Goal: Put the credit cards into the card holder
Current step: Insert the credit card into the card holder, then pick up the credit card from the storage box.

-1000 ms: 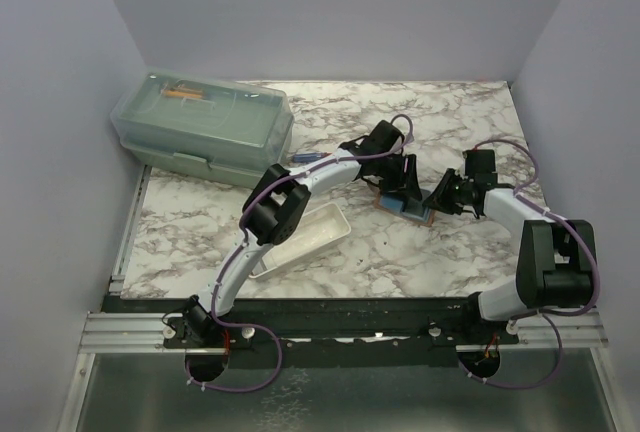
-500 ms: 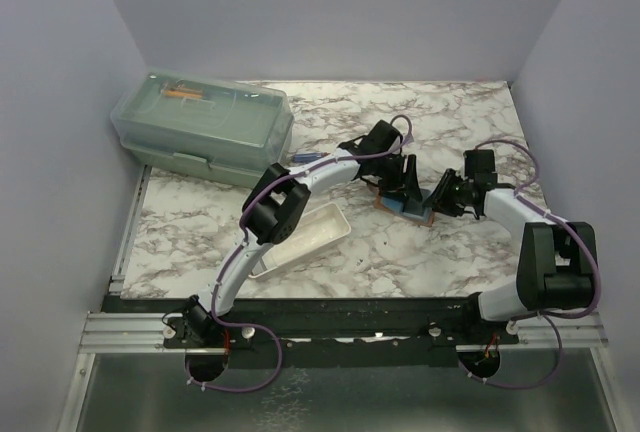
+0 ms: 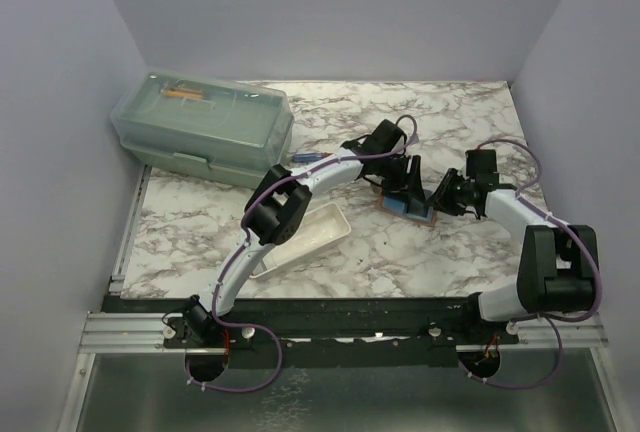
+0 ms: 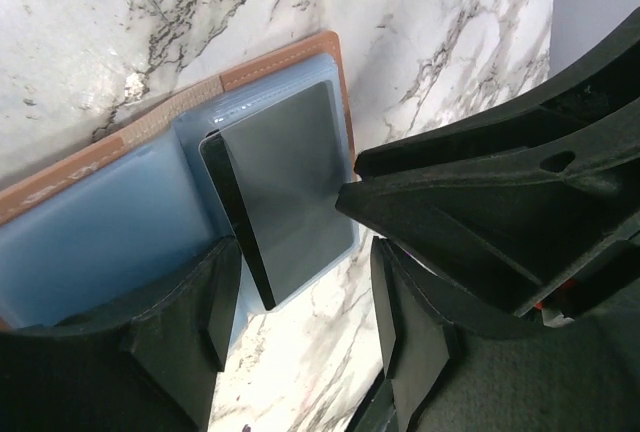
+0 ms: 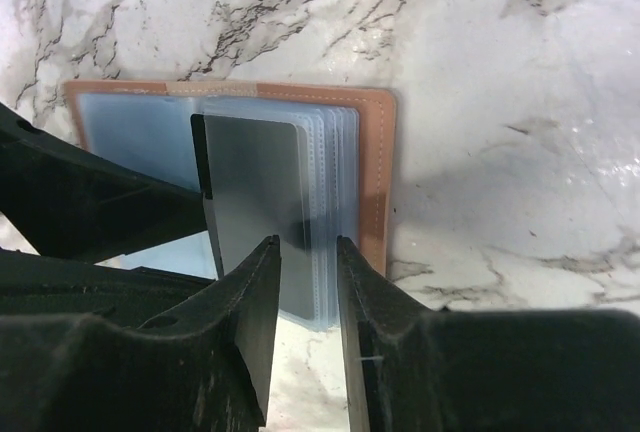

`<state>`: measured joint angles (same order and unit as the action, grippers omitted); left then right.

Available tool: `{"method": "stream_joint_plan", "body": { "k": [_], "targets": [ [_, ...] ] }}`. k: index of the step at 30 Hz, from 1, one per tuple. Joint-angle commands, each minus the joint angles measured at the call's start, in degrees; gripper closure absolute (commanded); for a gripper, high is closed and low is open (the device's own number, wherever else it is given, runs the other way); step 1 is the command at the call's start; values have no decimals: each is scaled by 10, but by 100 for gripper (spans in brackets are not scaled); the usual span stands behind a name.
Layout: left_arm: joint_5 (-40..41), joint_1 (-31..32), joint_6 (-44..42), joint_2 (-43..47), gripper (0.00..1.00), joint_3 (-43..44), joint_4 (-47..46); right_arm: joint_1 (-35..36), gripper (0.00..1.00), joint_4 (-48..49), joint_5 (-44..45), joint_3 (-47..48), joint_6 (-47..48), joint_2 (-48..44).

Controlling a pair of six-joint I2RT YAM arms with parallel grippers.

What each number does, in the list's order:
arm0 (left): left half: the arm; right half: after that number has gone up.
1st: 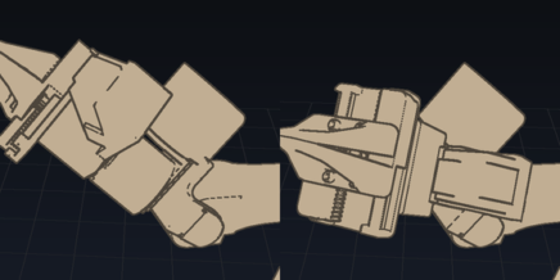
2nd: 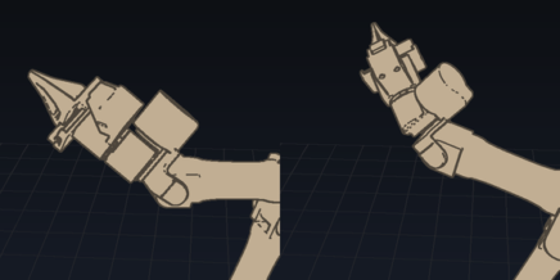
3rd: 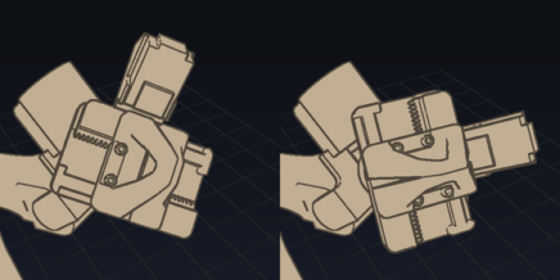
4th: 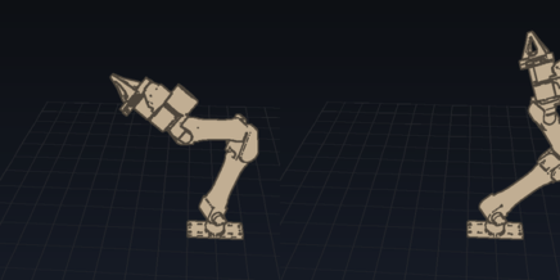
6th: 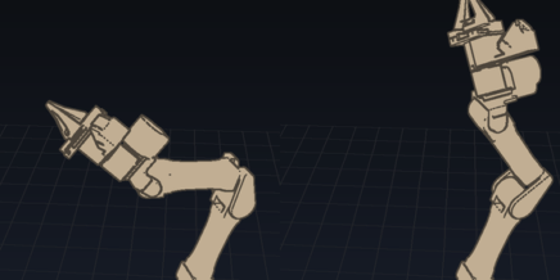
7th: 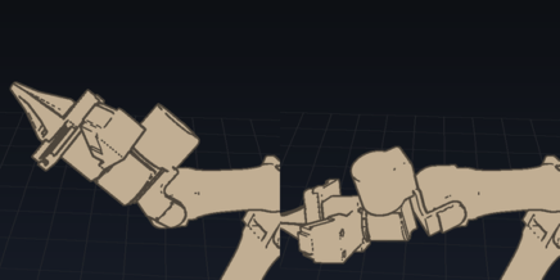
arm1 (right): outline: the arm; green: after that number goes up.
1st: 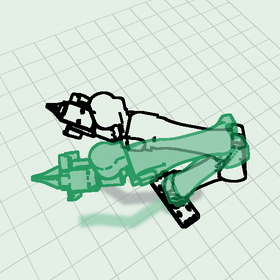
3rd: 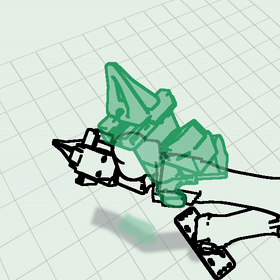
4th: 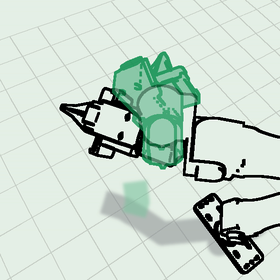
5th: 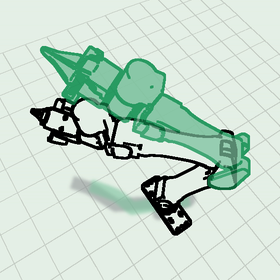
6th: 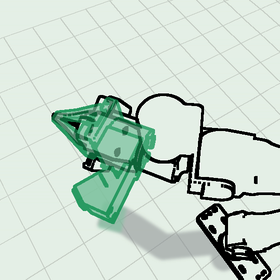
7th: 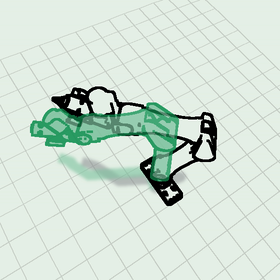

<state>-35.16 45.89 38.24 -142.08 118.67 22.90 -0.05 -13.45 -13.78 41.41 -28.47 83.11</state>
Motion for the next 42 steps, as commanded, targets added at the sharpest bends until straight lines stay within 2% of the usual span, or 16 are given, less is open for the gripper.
{"method": "stream_joint_plan", "body": {
  "k": [1, 6, 11, 15, 17, 20, 23, 27, 32, 42],
  "targets": [
    [-33, 3, -5, 15, 40, -1, 6, 4, 66, -50, 71, 21, -10, -33],
    [-25, -1, -18, 45, 36, 0, 30, 4, 60, -76, 81, 33, 4, -57],
    [-8, -4, -22, 47, 35, 2, 37, 4, 53, -50, 30, 29, 9, -42],
    [20, -6, -27, 32, 35, 15, 40, 4, 42, -26, 17, 23, -7, -24],
    [34, -6, -32, 25, 35, 23, 40, 4, 42, -13, 17, 20, -16, -19],
    [45, -6, -37, 12, 35, 36, 41, 4, 45, 6, 11, 13, -24, -16],
    [42, -6, -41, -4, 35, 54, 40, 4, 58, 11, 13, 15, -24, -4],
    [25, -4, -37, -31, 35, 77, 40, 4, 64, 25, -11, 13, -15, 19],
    [29, -1, -29, -45, 35, 91, 41, 4, 66, 42, -35, 5, -21, 25],
    [60, -1, -51, -12, 34, 59, 42, 5, 65, 30, -12, 6, -12, 21]
  ]
}}
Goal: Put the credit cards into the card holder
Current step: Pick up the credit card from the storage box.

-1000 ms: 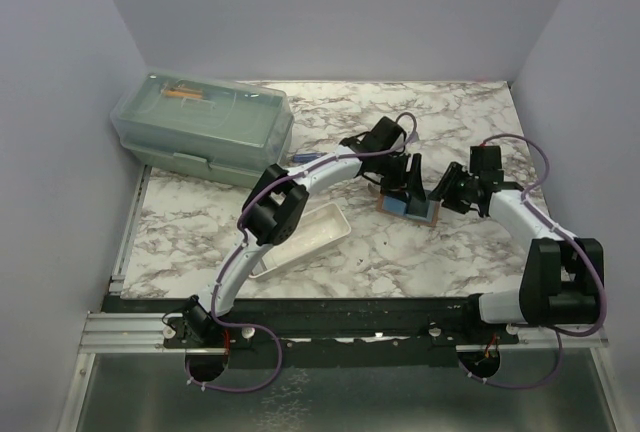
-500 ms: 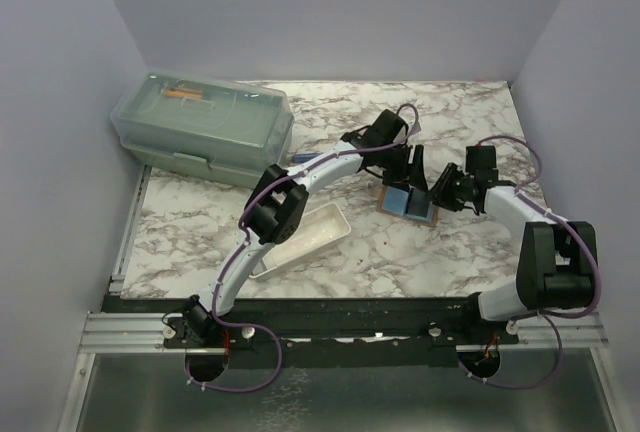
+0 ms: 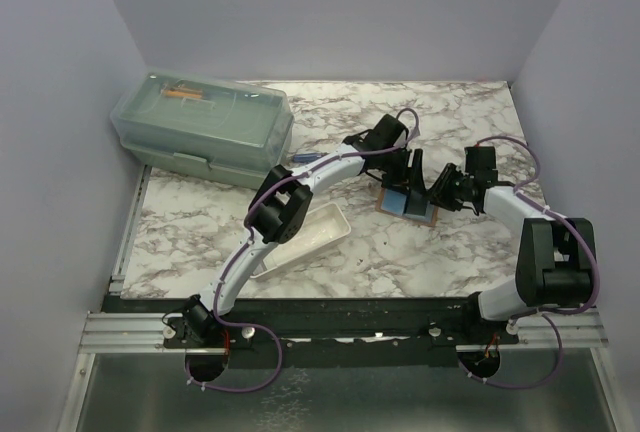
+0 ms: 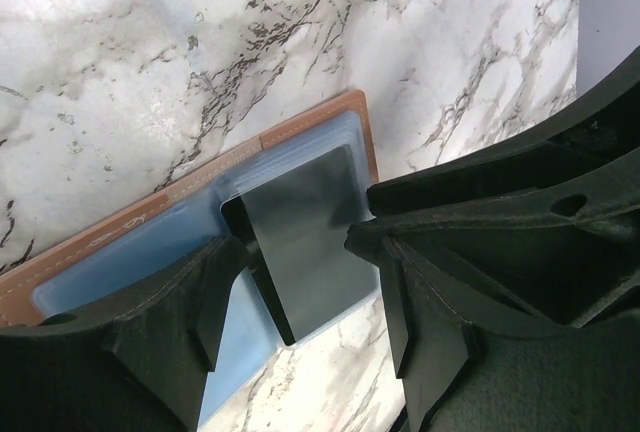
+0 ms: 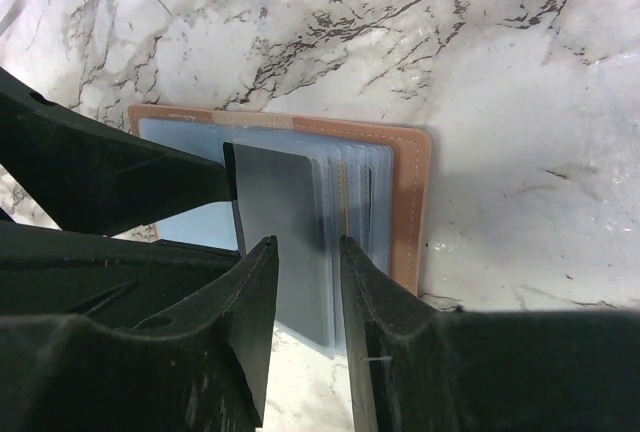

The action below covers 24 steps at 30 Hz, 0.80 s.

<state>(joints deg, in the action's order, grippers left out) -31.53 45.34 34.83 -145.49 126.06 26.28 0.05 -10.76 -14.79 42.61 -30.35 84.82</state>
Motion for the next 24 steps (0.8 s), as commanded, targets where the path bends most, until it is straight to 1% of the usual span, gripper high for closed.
{"method": "stream_joint_plan", "body": {
  "k": [1, 7, 13, 17, 21, 24],
  "targets": [
    [27, 3, -18, 27, 34, -18, 8, 3, 65, 1, -1, -7, 9, 3],
    [42, 1, -20, 32, 34, -26, 8, 3, 65, -1, -3, -7, 12, 3],
    [3, 8, 1, 1, 34, -3, 9, 3, 65, 2, -14, -6, 9, 4],
    [-29, 15, 14, -16, 35, 32, 8, 3, 65, 4, -27, -6, 4, -1],
    [-35, 26, 10, -3, 35, 50, 8, 3, 65, 4, -27, -8, 2, -7],
    [-38, 26, 10, 13, 35, 41, 9, 3, 65, -6, 0, -7, 1, -8]
  ]
}}
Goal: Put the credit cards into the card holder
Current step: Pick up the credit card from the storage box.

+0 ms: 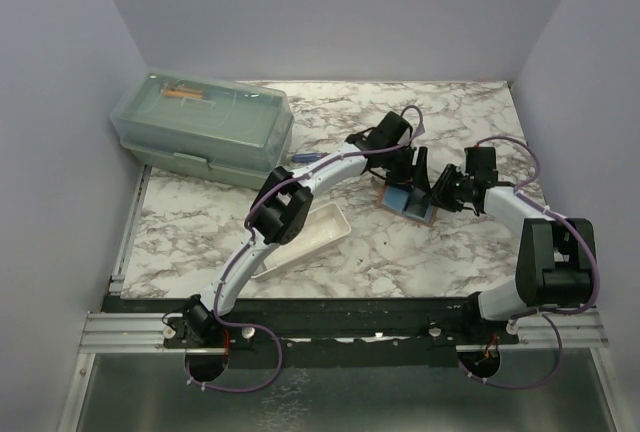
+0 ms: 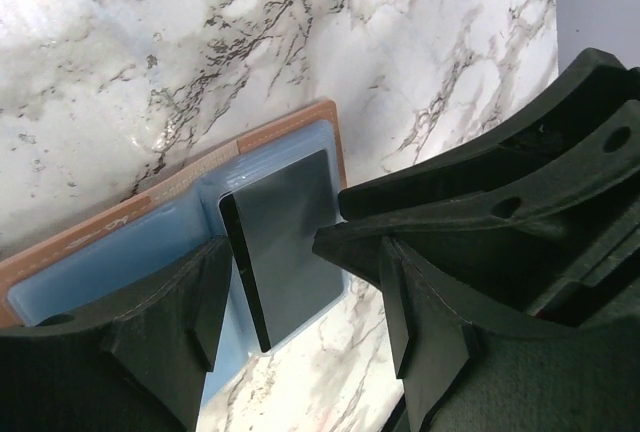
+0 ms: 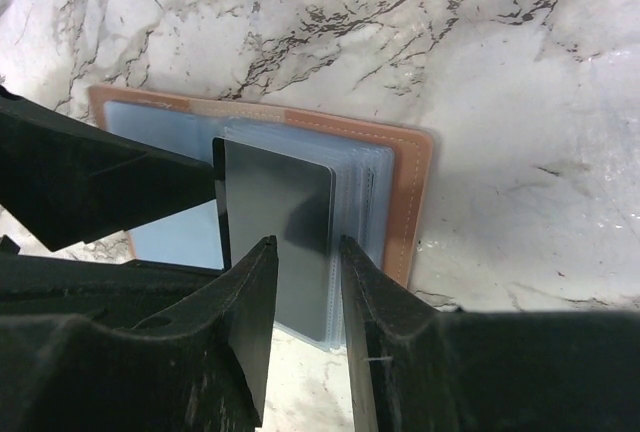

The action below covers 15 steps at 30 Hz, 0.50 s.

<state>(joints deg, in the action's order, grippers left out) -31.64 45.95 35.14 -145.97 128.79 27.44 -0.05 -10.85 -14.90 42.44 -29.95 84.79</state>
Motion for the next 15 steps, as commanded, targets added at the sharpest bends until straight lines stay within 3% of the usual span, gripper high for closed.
{"method": "stream_joint_plan", "body": {
  "k": [1, 6, 15],
  "targets": [
    [-34, 18, 7, 26, 35, 4, -3, 4, 65, -13, 13, -4, -3, -8],
    [-15, 0, -3, 88, 33, -77, 7, 4, 61, -51, 77, 8, 4, -18],
    [7, -32, -61, 222, 23, -160, 94, 5, 46, -78, 79, 23, 44, -59]
  ]
}}
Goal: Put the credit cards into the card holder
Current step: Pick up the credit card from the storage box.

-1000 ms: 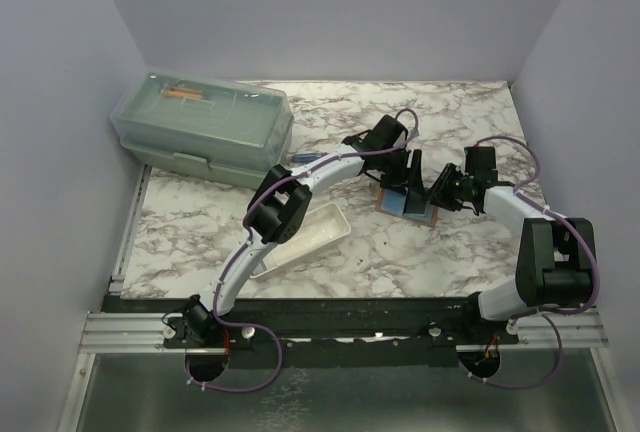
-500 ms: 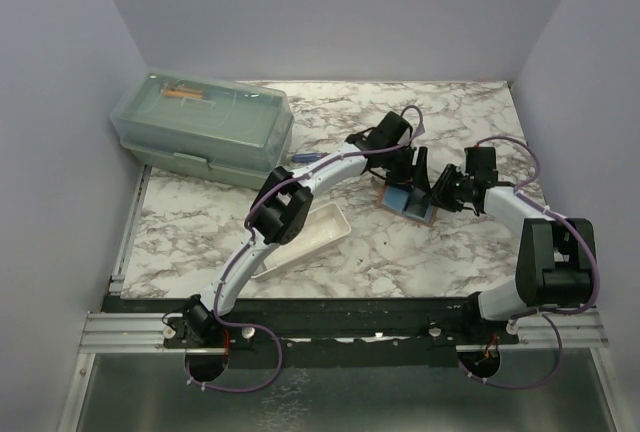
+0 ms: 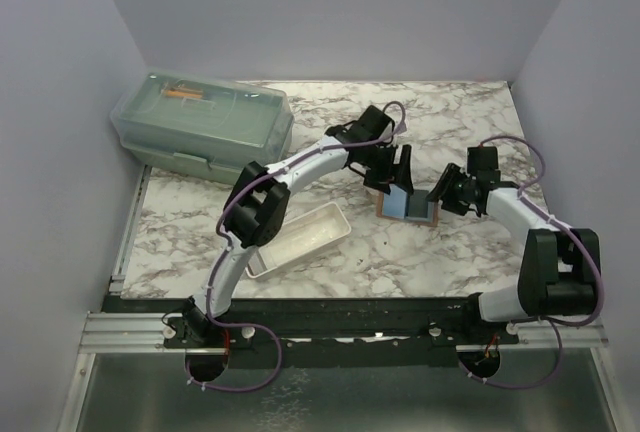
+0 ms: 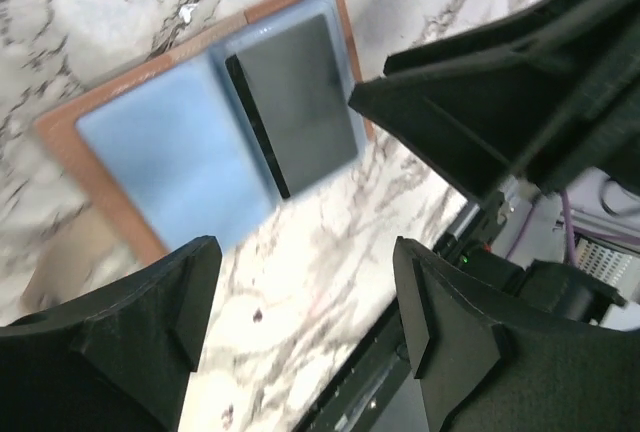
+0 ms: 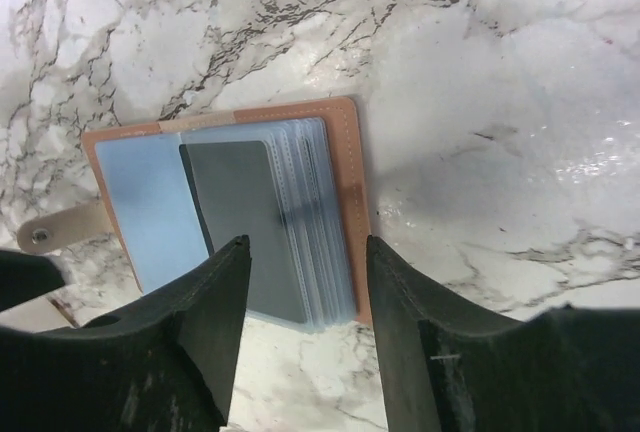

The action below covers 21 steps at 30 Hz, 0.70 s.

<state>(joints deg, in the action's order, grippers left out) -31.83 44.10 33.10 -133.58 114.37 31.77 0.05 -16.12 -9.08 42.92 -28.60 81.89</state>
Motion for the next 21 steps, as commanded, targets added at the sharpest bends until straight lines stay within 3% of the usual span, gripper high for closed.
{"method": "stream_joint_plan", "body": {
  "k": [1, 6, 13, 17, 21],
  "targets": [
    [19, -15, -50, 119, 23, -27, 64, 3, 43, -30, 23, 19, 38, -40],
    [93, -30, -80, 261, 23, -159, 101, 29, 32, -60, 30, 40, 56, -92],
    [249, -103, -50, 496, 23, -363, 137, 193, 27, -73, 19, 99, -18, -105],
    [345, -131, -44, 597, 22, -391, 159, 301, 27, 18, -43, 113, -95, -62],
    [399, -135, -41, 675, 19, -375, 167, 404, 27, 66, -37, 171, -133, 21]
  ]
}}
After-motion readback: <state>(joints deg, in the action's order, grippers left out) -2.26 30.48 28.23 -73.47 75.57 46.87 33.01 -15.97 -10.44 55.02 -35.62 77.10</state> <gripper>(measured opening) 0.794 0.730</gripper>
